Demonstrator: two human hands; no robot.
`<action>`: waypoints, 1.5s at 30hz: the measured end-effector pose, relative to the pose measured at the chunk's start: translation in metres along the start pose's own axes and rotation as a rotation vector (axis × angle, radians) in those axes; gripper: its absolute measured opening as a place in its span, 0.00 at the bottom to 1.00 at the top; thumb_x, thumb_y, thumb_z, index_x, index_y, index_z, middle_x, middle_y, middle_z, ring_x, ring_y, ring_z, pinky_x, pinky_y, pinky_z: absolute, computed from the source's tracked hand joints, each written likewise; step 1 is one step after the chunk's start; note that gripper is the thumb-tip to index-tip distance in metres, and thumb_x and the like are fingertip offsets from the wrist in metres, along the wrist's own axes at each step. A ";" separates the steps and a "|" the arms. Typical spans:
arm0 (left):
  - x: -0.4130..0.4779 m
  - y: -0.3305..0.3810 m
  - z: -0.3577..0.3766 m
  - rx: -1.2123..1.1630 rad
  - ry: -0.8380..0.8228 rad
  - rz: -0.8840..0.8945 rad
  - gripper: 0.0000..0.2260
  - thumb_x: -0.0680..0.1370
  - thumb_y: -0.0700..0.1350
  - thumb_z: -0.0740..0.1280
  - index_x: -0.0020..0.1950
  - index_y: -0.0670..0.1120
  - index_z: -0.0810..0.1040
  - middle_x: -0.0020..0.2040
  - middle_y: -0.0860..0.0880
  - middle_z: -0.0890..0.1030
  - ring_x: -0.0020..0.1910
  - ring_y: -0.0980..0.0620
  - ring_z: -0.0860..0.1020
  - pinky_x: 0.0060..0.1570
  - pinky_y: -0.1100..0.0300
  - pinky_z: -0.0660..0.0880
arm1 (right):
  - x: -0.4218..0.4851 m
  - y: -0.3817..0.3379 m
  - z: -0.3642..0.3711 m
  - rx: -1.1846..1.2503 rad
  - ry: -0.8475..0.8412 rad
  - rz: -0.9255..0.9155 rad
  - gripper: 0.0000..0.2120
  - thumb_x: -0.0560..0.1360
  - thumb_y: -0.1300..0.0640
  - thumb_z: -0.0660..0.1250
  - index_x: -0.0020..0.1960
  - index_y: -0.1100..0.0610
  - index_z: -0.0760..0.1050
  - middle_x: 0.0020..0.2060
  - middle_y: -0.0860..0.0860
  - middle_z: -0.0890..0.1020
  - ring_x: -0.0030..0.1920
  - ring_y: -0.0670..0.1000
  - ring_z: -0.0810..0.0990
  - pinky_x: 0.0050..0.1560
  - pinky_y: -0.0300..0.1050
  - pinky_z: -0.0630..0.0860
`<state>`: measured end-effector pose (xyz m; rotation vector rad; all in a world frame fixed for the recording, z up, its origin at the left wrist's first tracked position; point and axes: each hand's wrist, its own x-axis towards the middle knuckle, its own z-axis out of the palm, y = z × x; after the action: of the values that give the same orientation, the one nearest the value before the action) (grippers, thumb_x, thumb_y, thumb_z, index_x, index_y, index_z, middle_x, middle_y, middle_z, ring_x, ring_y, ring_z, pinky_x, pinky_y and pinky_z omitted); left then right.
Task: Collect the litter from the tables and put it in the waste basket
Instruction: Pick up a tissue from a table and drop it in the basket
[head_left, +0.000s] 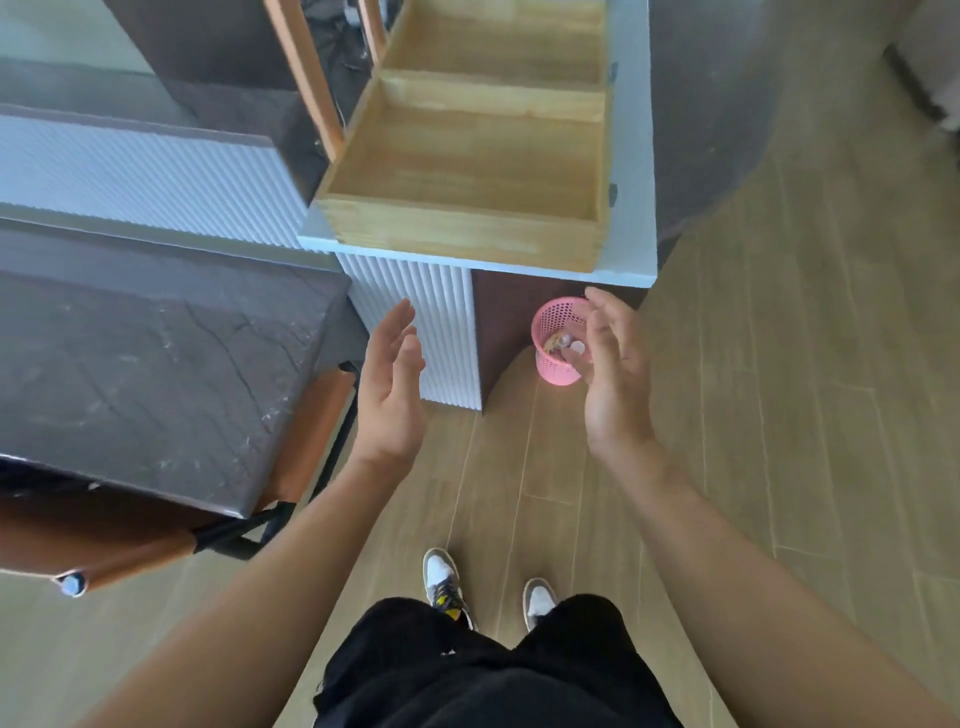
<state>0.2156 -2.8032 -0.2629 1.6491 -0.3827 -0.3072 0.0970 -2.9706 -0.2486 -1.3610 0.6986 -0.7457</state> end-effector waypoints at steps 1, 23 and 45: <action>-0.003 0.006 -0.004 -0.004 0.031 0.008 0.22 0.85 0.58 0.58 0.78 0.54 0.70 0.73 0.61 0.75 0.73 0.60 0.74 0.73 0.47 0.74 | -0.001 -0.006 0.005 -0.006 -0.041 -0.011 0.20 0.77 0.35 0.64 0.65 0.41 0.76 0.65 0.50 0.81 0.62 0.44 0.82 0.62 0.45 0.80; -0.129 0.102 -0.250 -0.001 0.798 0.210 0.25 0.81 0.64 0.58 0.76 0.58 0.73 0.74 0.61 0.75 0.74 0.63 0.72 0.74 0.48 0.74 | -0.116 -0.103 0.250 0.032 -0.876 -0.238 0.29 0.76 0.30 0.60 0.70 0.45 0.74 0.67 0.47 0.80 0.65 0.42 0.80 0.68 0.50 0.79; -0.193 0.080 -0.643 0.035 1.017 0.253 0.19 0.82 0.61 0.59 0.72 0.60 0.77 0.68 0.64 0.80 0.71 0.62 0.75 0.75 0.42 0.72 | -0.345 -0.089 0.604 0.110 -1.028 -0.211 0.12 0.83 0.42 0.59 0.64 0.38 0.76 0.61 0.44 0.83 0.64 0.43 0.81 0.69 0.54 0.79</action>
<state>0.3033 -2.1491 -0.1151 1.5556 0.1831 0.7208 0.3722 -2.3415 -0.1044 -1.4984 -0.2980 -0.1598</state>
